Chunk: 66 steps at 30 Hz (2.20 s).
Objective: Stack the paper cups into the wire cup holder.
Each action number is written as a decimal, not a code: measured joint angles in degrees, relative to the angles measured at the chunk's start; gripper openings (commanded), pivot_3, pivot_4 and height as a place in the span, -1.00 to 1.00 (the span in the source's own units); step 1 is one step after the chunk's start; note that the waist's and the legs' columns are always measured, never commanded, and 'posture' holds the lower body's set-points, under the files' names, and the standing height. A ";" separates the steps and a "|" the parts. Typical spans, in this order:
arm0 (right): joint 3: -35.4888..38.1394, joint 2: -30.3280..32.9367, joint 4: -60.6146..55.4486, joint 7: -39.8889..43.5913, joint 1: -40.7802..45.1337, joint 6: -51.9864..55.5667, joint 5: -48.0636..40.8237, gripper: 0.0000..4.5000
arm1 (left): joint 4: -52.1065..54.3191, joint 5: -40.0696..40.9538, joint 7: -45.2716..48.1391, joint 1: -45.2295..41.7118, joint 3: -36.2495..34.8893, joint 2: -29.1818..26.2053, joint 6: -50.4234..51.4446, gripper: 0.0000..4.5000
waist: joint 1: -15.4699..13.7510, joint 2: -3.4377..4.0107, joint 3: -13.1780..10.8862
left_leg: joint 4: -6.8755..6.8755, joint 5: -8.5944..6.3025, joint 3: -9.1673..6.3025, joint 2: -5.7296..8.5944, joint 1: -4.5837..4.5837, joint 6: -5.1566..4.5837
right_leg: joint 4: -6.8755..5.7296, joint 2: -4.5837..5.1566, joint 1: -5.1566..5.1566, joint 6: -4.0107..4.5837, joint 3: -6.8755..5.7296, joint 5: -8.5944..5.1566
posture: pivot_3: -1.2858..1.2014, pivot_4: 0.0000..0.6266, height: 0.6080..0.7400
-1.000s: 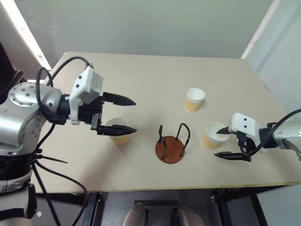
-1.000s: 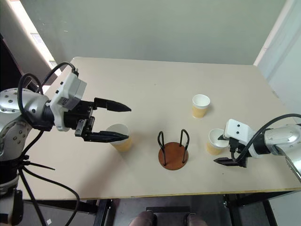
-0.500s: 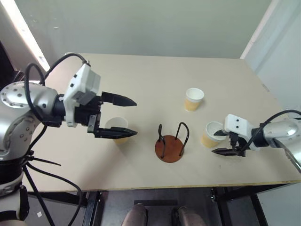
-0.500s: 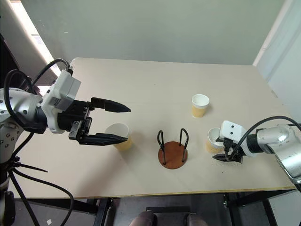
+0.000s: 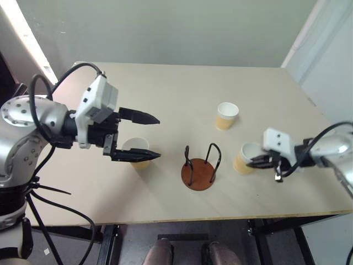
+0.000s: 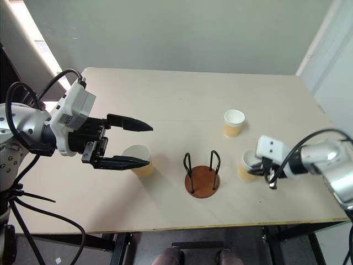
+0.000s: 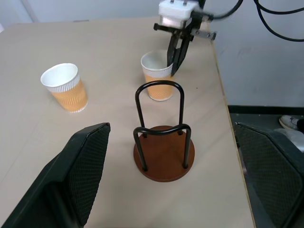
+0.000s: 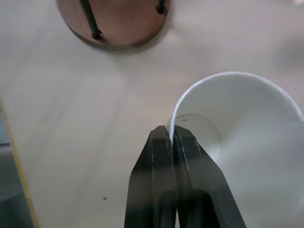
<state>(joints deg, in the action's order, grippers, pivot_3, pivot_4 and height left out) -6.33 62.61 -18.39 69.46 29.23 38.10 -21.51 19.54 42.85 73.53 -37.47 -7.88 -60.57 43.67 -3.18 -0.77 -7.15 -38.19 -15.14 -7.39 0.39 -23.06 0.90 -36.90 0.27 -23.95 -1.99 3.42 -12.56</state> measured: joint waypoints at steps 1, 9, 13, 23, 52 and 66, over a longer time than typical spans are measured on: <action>2.08 0.14 -0.55 0.87 2.35 0.30 -1.79 -0.99 | -0.07 -0.15 0.00 0.00 0.00 -0.02 -0.16 1.00 | 0.05 0.05 -0.03 | 0.05 0.05 0.01 0.00 -0.01 0.08 | 0.00 -0.02 -0.02 0.01 0.00 0.01 | 0.03 -0.52 1.00; 2.66 -3.95 -1.08 6.47 25.22 2.89 -9.35 -0.99 | -0.68 -0.84 -0.27 0.53 1.11 0.50 -1.48 1.00 | 0.42 0.12 -0.06 | 0.17 0.23 -0.05 -0.11 0.02 0.38 | 0.00 -0.12 -0.10 0.19 -0.06 -0.10 | 0.03 -0.52 1.00; -1.74 -7.59 -1.35 9.41 29.33 2.24 -10.10 -0.99 | -0.72 -1.01 -0.38 0.69 1.60 0.81 -2.21 1.00 | 0.44 0.12 -0.07 | 0.16 0.25 -0.09 -0.14 -0.04 0.40 | 0.06 -0.13 -0.10 0.24 -0.12 -0.13 | 0.03 -0.52 1.00; -7.43 -8.64 -1.16 14.86 28.50 -1.46 -7.45 -0.99 | 0.69 0.33 -1.66 4.26 -0.69 -0.32 -2.18 1.00 | 0.45 0.16 -0.09 | 0.16 0.31 -0.09 -0.15 -0.10 0.52 | 0.05 -0.13 -0.16 0.32 -0.12 -0.18 | 0.03 -0.52 1.00; -11.07 -15.48 23.24 7.60 35.20 -12.37 8.06 0.93 | -6.27 -9.72 -13.81 -1.90 5.25 4.88 -4.76 1.00 | 0.49 0.20 -0.12 | 0.16 0.12 -0.18 -0.15 -0.10 0.16 | -0.12 -0.07 -0.28 0.55 -0.20 0.10 | 0.03 -0.52 1.00; -16.63 -27.97 74.69 -5.49 44.57 -41.55 32.23 0.93 | -6.87 -15.47 -16.18 -5.09 11.29 10.64 -4.90 1.00 | 0.50 0.31 -0.18 | 0.64 0.68 -0.12 -0.25 -0.48 0.98 | -0.13 -0.17 -0.87 0.54 -0.22 0.23 | 0.03 -0.52 1.00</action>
<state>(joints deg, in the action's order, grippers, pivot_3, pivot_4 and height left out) -22.96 34.64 56.30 63.97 73.79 -3.44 10.71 12.67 27.37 57.35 -42.55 3.41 -49.93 38.78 -2.68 -0.45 -7.33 -37.56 -14.46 -7.51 0.14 -23.54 1.88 -37.03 0.10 -24.81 -1.45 3.20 -12.32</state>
